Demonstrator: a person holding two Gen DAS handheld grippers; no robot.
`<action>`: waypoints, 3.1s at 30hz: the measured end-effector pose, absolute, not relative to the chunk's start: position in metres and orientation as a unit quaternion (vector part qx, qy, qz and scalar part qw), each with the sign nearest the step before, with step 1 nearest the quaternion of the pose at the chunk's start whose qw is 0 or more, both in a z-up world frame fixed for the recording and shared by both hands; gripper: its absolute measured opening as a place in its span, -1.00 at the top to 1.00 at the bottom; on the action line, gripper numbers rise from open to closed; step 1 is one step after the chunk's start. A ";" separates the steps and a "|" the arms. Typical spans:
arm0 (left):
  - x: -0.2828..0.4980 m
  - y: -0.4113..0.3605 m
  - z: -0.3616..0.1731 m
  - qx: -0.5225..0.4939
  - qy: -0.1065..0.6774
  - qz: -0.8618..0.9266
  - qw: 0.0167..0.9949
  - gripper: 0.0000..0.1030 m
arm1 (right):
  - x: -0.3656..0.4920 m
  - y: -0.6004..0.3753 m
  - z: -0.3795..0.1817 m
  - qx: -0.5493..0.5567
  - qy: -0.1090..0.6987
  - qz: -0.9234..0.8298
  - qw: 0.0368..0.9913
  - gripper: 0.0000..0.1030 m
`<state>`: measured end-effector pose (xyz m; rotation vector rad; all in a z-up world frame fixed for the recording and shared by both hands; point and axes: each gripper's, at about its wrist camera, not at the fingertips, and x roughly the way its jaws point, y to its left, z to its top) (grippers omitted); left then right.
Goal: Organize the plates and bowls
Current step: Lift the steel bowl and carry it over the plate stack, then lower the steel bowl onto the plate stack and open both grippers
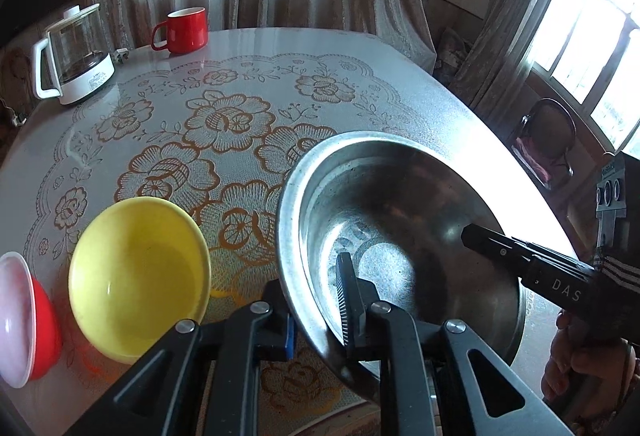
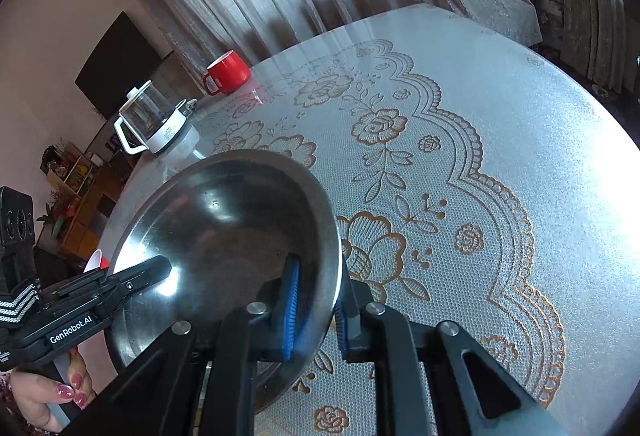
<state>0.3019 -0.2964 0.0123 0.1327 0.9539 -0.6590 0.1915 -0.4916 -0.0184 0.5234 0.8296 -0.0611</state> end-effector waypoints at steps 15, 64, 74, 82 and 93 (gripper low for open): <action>0.241 -0.227 0.049 0.039 0.402 -0.296 0.865 0.65 | 0.152 -0.437 0.031 0.221 0.366 0.001 0.904 0.72; 0.165 0.004 -0.010 -0.051 0.421 -0.153 0.893 0.58 | 0.128 -0.202 0.001 0.155 0.427 0.153 0.878 0.69; 0.169 0.006 -0.026 -0.055 0.434 -0.146 0.887 0.58 | 0.132 -0.194 -0.008 0.160 0.437 0.146 0.873 0.69; 0.177 0.006 -0.029 -0.056 0.436 -0.143 0.887 0.58 | 0.139 -0.192 -0.021 0.164 0.447 0.139 0.868 0.69; 0.185 0.001 -0.036 -0.047 0.440 -0.140 0.886 0.58 | 0.139 -0.189 -0.024 0.160 0.448 0.125 0.871 0.68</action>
